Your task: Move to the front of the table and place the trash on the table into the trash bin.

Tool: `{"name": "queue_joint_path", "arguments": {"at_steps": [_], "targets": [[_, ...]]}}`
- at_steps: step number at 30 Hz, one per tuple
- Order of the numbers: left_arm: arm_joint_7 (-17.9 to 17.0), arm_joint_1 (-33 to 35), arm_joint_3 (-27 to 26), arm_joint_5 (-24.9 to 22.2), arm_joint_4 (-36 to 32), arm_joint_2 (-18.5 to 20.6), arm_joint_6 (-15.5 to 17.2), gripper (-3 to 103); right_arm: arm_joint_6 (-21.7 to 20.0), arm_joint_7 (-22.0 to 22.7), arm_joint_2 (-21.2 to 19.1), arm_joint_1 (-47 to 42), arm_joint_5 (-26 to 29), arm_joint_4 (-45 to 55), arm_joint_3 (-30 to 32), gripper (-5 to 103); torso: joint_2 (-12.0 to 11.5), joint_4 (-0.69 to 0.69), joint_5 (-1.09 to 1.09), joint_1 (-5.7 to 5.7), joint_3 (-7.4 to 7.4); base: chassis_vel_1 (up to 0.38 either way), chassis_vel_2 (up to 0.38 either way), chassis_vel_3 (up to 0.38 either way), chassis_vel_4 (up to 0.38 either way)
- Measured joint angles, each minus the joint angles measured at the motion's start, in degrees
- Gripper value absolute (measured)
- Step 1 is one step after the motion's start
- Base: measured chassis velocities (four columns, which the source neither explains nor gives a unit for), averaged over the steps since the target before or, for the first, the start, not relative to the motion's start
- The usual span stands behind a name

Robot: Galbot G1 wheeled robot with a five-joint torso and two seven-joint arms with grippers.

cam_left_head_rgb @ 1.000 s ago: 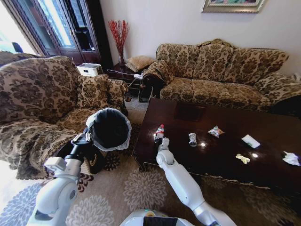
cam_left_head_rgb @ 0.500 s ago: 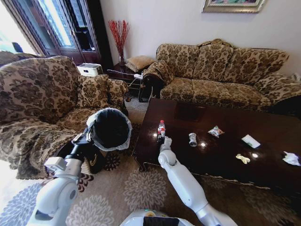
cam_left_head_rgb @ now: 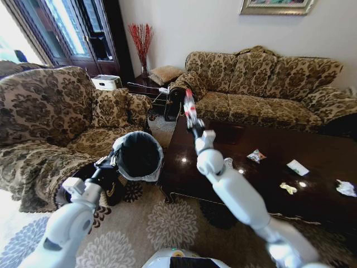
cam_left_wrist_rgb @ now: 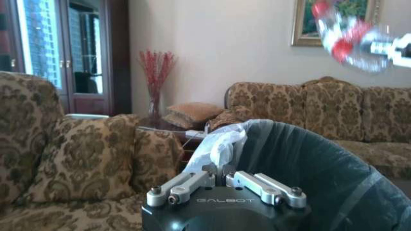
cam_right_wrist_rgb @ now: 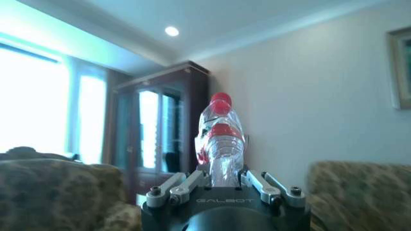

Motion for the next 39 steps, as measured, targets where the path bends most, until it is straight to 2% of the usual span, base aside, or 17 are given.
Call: {"name": "queue_joint_path", "arguments": {"at_steps": [2,3,5,6,8,14,22,24,27,28,31,32,33,35,37,38,39], "targets": [[-0.3,-0.3,-0.1,-0.7,0.2,0.8,0.2,3,0.1,-0.7,-0.2,1.2,0.4,0.6,-1.3,16,0.0,0.0,0.0,0.0,0.0,0.0,0.0,0.0,0.0],[-1.2,-0.2,-0.9,-2.5,0.2,2.0,0.9,3,0.3,-3.8,0.0,4.2,0.2,1.4,-5.0,16,0.0,0.01,0.0,0.0,0.0,0.0,0.0,0.0,0.0],[-2.0,-0.1,-1.7,-3.2,0.3,2.6,1.2,3,0.5,-7.6,0.9,6.7,-2.6,1.5,-9.5,16,0.0,0.08,0.01,0.0,0.0,0.0,0.0,0.0,0.0],[-2.0,-0.1,-1.7,-3.2,0.3,2.6,1.2,3,0.5,-7.6,0.9,6.7,-2.6,1.5,-9.5,16,0.0,0.08,0.01,0.0,0.0,0.0,0.0,0.0,0.0],[-2.5,-1.0,-1.4,-4.0,0.7,3.2,1.8,3,1.0,-10.2,1.5,8.0,-5.7,1.5,-13.6,16,0.0,0.1,0.0,-0.01,-0.01,0.0,0.0,0.0,0.0],[-2.5,-2.4,-0.6,-6.6,1.9,4.3,3.0,3,1.3,-11.9,-0.2,6.6,-7.0,2.4,-20.4,16,0.0,0.03,0.03,-0.01,0.0,0.0,0.0,0.0,0.0],[-2.3,-2.8,-1.0,-7.1,3.0,4.1,3.0,3,0.6,-11.8,-1.5,3.0,-7.6,3.5,-21.9,16,0.0,0.03,-0.01,-0.01,0.0,0.0,0.0,0.0,0.0],[-2.3,-2.8,-1.0,-7.1,3.0,3.9,3.0,3,0.5,-11.8,-1.5,2.8,-7.8,3.4,-21.9,13,0.0,0.04,0.0,-0.01,-0.01,0.0,0.0,0.0,0.0],[-2.2,-2.8,-1.0,-7.0,2.9,3.2,3.1,3,0.1,-11.5,-1.6,2.3,-8.1,3.4,-22.4,27,0.0,0.04,0.0,-0.01,-0.01,0.0,0.0,0.0,0.0],[-2.2,-2.8,-1.0,-7.0,2.9,3.2,3.1,3,0.1,-11.5,-1.6,2.3,-8.1,3.4,-22.4,27,0.0,0.04,0.0,-0.01,-0.01,0.0,0.0,0.0,0.0],[-2.1,-2.7,-1.1,-7.2,2.6,2.9,2.8,3,0.1,-11.5,-1.5,1.7,-9.0,2.7,-22.8,43,0.0,0.03,0.01,-0.01,0.0,0.0,0.0,0.0,0.0],[-2.1,-2.7,-1.1,-7.2,2.6,2.9,2.8,3,0.1,-11.5,-1.5,1.7,-9.0,2.7,-22.8,43,0.0,0.03,0.01,-0.01,0.0,0.0,0.0,0.0,0.0],[-2.1,-2.7,-1.2,-7.2,2.5,2.8,2.7,3,0.1,-11.4,-1.5,1.6,-9.1,2.5,-23.0,48,0.0,0.04,0.01,-0.01,-0.01,0.0,0.0,0.0,0.0],[-2.1,-2.7,-1.2,-7.3,2.4,2.8,2.6,3,0.1,-11.4,-1.4,1.6,-9.2,2.5,-23.2,48,0.0,0.04,0.01,-0.01,-0.01,0.0,0.0,0.0,0.0],[-2.1,-2.6,-1.5,-7.3,2.2,2.6,2.6,3,0.2,-11.1,-1.4,1.5,-9.2,2.5,-23.3,60,0.0,0.04,0.01,-0.01,-0.01,0.0,0.0,0.0,0.0],[-2.1,-2.6,-1.5,-7.3,2.2,2.6,2.6,3,0.2,-11.1,-1.4,1.5,-9.2,2.5,-23.3,60,0.0,0.04,0.01,-0.01,-0.01,0.0,0.0,0.0,0.0],[-2.1,-2.6,-1.5,-7.3,2.1,2.5,2.6,3,0.4,-10.5,-1.4,1.7,-9.2,2.6,-23.2,65,0.0,0.04,0.01,-0.01,-0.01,0.0,0.0,0.0,0.0]]}}
